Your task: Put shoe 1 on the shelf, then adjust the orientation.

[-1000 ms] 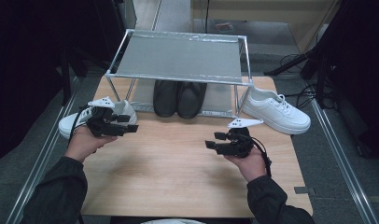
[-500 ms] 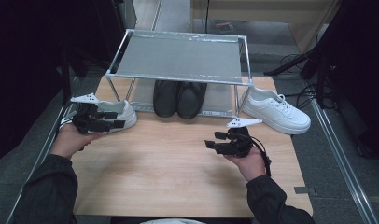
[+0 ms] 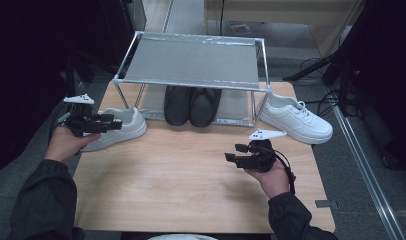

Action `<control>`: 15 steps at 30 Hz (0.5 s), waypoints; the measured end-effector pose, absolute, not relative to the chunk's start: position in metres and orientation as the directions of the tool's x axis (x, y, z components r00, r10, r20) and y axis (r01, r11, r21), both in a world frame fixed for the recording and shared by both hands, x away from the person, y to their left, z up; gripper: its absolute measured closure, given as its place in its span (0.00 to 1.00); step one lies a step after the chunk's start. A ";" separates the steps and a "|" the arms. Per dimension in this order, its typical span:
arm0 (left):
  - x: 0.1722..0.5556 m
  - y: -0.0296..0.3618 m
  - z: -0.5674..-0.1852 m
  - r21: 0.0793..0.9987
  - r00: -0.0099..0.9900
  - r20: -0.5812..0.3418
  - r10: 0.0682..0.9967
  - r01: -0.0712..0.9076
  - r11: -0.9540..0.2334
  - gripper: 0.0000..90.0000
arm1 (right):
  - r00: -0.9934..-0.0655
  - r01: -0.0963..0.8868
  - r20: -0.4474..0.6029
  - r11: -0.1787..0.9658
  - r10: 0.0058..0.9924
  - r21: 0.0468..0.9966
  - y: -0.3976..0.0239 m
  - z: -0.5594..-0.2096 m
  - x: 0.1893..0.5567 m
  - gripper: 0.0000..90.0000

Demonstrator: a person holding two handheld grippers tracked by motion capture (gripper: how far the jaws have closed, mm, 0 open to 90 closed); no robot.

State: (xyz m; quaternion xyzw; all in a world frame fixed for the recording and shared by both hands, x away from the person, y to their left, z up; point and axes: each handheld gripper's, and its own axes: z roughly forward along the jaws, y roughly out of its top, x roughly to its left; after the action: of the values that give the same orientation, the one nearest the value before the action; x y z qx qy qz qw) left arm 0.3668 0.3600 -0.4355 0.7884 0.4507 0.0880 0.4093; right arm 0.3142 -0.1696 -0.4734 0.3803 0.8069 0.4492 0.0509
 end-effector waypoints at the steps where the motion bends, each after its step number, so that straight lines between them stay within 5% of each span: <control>1: 0.369 0.361 -0.436 0.724 0.576 -0.228 0.785 0.639 -0.260 0.47 | -0.704 0.569 0.260 0.306 0.661 0.763 -0.170 -0.474 0.314 0.48; 15: 0.394 0.378 -0.446 0.724 0.594 -0.207 0.778 0.627 -0.286 0.51 | -0.693 0.571 0.230 0.326 0.683 0.753 -0.172 -0.477 0.309 0.48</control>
State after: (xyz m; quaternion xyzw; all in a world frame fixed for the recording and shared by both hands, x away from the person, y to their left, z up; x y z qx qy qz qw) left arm 0.3941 0.3784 -0.4463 0.7964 0.4409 0.0932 0.4032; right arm 0.3092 -0.1724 -0.4767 0.3862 0.8118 0.4333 0.0644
